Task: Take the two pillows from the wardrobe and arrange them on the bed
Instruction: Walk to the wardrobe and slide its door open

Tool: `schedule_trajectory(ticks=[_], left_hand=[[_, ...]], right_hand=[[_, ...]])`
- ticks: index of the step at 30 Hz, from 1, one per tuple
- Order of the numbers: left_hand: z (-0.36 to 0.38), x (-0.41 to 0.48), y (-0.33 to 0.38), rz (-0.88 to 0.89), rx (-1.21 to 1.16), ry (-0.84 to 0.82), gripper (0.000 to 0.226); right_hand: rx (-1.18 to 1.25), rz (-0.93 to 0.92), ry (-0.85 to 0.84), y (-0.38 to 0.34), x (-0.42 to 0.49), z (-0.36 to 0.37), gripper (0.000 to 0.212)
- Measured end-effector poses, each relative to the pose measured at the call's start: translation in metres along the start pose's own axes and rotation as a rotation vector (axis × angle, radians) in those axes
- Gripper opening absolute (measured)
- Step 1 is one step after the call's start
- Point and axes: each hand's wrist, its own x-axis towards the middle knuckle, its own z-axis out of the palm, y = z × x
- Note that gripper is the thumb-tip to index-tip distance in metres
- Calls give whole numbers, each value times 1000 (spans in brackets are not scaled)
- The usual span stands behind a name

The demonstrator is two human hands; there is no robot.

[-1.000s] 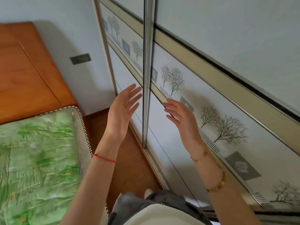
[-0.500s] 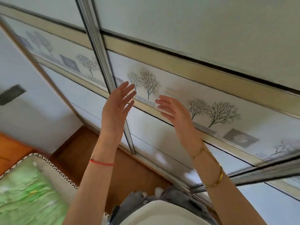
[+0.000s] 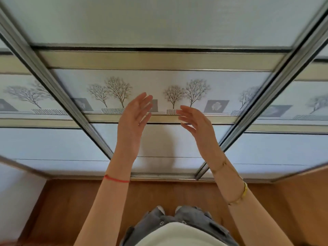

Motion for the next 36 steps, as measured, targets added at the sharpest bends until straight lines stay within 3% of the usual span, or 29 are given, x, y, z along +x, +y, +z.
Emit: schedule_trajectory(ticks=[8,16,20,36], left_hand=[[54,-2,-21,32,103,-150,35],[98,19,-60,580,901,-259,51],[112,40,-76,740,1204,-272,58],[105,70,-98,725,1658,-74,72]], right_hand=[[-30,-49,149,-20,-14,-47,38],[-279,-232,247,-31,4,-75,43],[-357,-279,255,-31,20,-76,50],[-251,-242,308,-25,44,-60,59]])
